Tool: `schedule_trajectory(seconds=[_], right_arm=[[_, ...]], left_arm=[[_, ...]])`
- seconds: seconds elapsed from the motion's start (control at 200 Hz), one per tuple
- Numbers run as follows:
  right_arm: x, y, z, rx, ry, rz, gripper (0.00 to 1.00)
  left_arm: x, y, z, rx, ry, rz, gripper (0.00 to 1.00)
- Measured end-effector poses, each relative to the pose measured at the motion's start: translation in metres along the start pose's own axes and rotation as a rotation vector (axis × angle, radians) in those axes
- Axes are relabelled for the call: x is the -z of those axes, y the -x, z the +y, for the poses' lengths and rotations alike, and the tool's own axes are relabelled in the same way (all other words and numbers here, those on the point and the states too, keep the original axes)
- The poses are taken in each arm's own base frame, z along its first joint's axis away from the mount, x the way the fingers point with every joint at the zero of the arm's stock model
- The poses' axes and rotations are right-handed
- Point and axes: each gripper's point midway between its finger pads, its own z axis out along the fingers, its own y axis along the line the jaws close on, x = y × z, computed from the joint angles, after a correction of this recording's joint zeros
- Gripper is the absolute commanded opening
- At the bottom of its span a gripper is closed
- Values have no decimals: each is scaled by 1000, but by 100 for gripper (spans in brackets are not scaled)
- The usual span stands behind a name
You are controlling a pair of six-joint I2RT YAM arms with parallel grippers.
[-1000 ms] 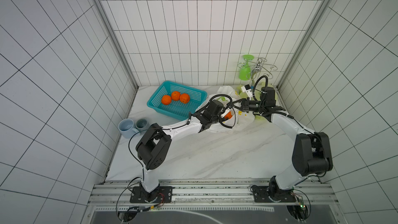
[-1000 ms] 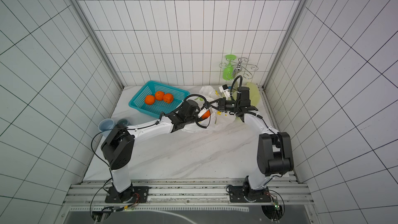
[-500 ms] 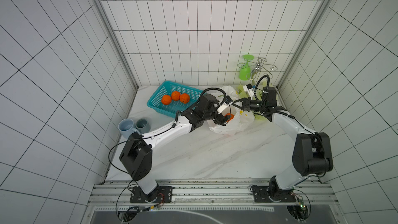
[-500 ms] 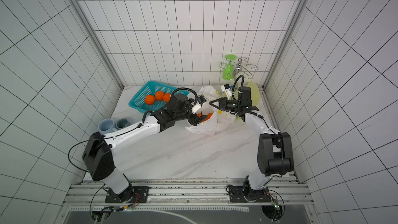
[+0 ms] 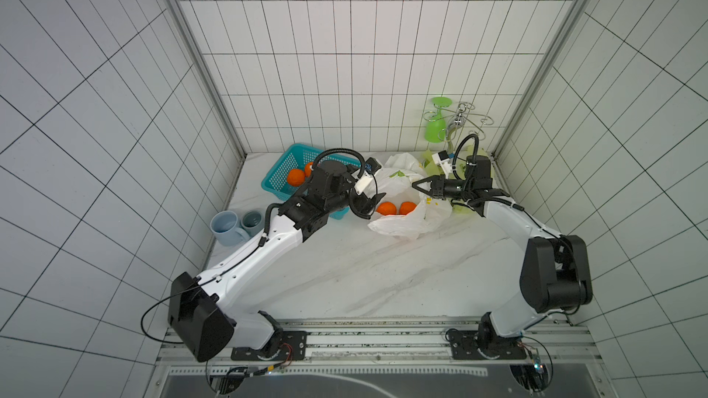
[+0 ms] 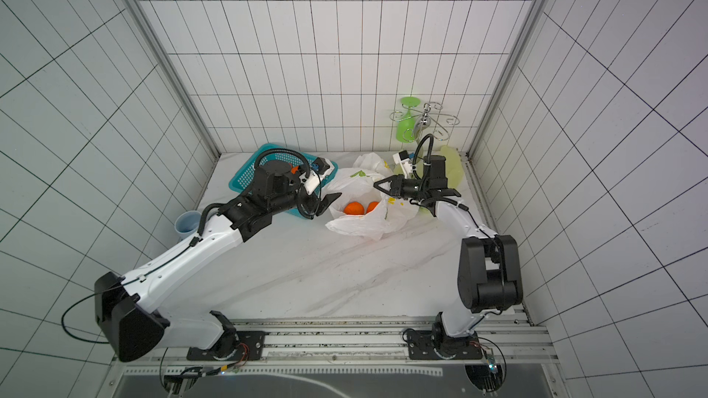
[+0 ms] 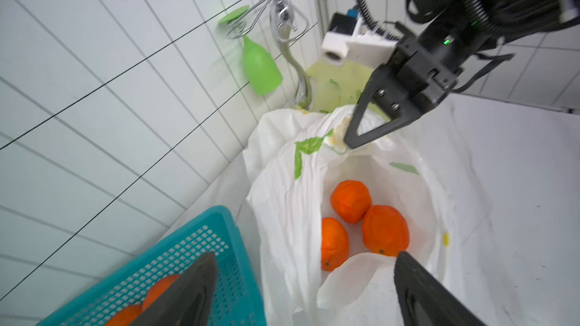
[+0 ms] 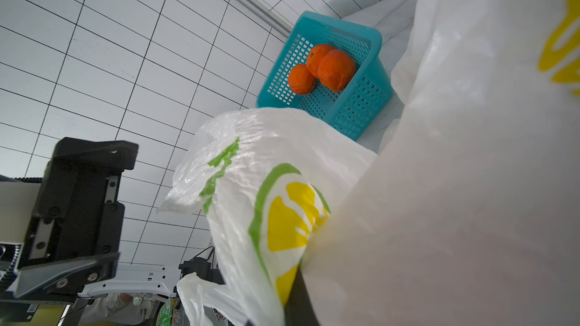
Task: Place the oranges into plastic bags & tie knots
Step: Adjust the plastic bag at the center of the board.
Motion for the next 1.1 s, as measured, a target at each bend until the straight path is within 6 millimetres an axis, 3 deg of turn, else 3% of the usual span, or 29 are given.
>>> schedule_trajectory(seconds=[0.065,0.15,0.24,0.305,0.35,0.375,0.41,0.505,0.57,0.735,0.785,0.855,0.92,1.099], right_arm=[[-1,-1,-2,-3,-2,3,0],[-3,-4,-8,-4,-13,13,0],[-5,-11,-15,-1,-47,30,18],[-4,-12,-23,18,-108,45,31],[-2,-8,-28,53,-173,53,40],[0,-3,-28,86,-201,55,56],[2,7,-28,150,-257,54,70],[10,29,-10,396,-375,35,84],[14,29,21,581,-418,35,87],[26,17,136,1032,-328,-33,89],[28,6,159,1134,-281,-29,89],[22,-16,175,1237,-211,17,89],[9,-44,176,1299,-146,92,89],[-29,-147,165,1400,46,367,90]], left_arm=[[-10,-18,4,1,27,54,74],[-28,-39,5,19,42,120,47],[-42,-56,4,25,41,178,14],[-46,-60,4,31,29,204,0],[-45,-59,3,42,14,208,0],[-43,-56,3,46,4,203,0],[-39,-50,3,60,-15,188,0],[-25,-36,7,121,-60,135,0],[-14,-29,13,175,-83,102,0],[-3,-26,18,314,-156,77,0],[-3,-28,15,351,-187,81,0],[-4,-30,12,389,-217,88,0],[-6,-33,10,417,-238,96,0],[-10,-40,8,463,-268,115,0]])
